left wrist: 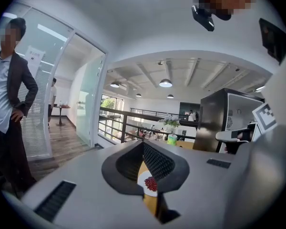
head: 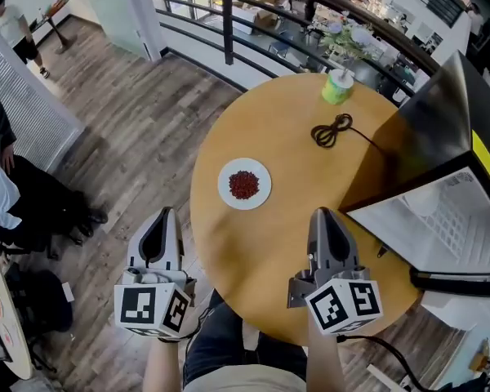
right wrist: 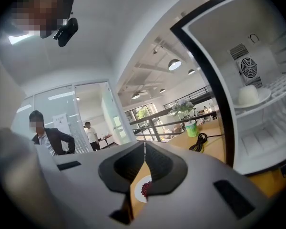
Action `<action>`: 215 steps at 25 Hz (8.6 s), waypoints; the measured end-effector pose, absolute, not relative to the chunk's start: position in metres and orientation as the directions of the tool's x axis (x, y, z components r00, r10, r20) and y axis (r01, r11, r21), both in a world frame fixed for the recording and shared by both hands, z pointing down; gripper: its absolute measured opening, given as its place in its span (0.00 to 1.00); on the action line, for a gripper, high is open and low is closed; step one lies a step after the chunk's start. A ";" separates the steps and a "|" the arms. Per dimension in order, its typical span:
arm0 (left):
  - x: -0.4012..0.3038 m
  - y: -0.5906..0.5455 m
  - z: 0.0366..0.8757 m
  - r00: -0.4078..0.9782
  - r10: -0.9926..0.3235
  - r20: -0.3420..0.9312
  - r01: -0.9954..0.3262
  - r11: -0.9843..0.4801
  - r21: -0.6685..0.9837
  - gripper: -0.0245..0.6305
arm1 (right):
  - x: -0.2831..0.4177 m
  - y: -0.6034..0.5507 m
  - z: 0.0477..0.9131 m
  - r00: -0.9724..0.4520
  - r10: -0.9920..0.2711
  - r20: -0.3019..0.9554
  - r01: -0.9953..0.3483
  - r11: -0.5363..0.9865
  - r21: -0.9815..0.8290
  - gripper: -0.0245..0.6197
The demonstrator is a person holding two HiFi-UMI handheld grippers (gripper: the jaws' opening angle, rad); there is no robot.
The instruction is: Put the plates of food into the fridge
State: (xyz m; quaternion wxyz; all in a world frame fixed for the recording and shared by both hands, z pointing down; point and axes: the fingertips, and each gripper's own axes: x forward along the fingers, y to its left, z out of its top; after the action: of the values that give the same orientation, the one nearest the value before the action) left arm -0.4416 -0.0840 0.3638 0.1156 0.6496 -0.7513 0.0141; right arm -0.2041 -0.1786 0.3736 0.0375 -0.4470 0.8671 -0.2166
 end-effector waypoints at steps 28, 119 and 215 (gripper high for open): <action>-0.438 -0.168 0.573 0.220 -0.746 0.629 -0.867 0.146 0.476 0.05 | -0.279 -0.212 0.555 -0.612 -0.543 0.574 -0.790 0.382 -0.480 0.06; -0.339 -0.183 0.503 0.568 -0.743 0.355 -0.430 0.099 0.897 0.09 | -0.227 -0.197 0.510 -0.636 -0.702 0.319 -0.314 -0.142 -0.939 0.07; 0.139 -0.284 0.398 0.712 -0.586 0.387 -0.612 -0.246 0.752 0.12 | 0.255 -0.244 0.408 0.082 -0.989 0.123 -0.122 -0.133 -0.984 0.07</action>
State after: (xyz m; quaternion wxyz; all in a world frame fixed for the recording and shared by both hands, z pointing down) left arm 0.1394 -0.2839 0.3982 0.4827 0.7892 -0.3794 0.0133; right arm 0.2553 -0.2438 0.4075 0.4522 -0.5799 0.4788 -0.4795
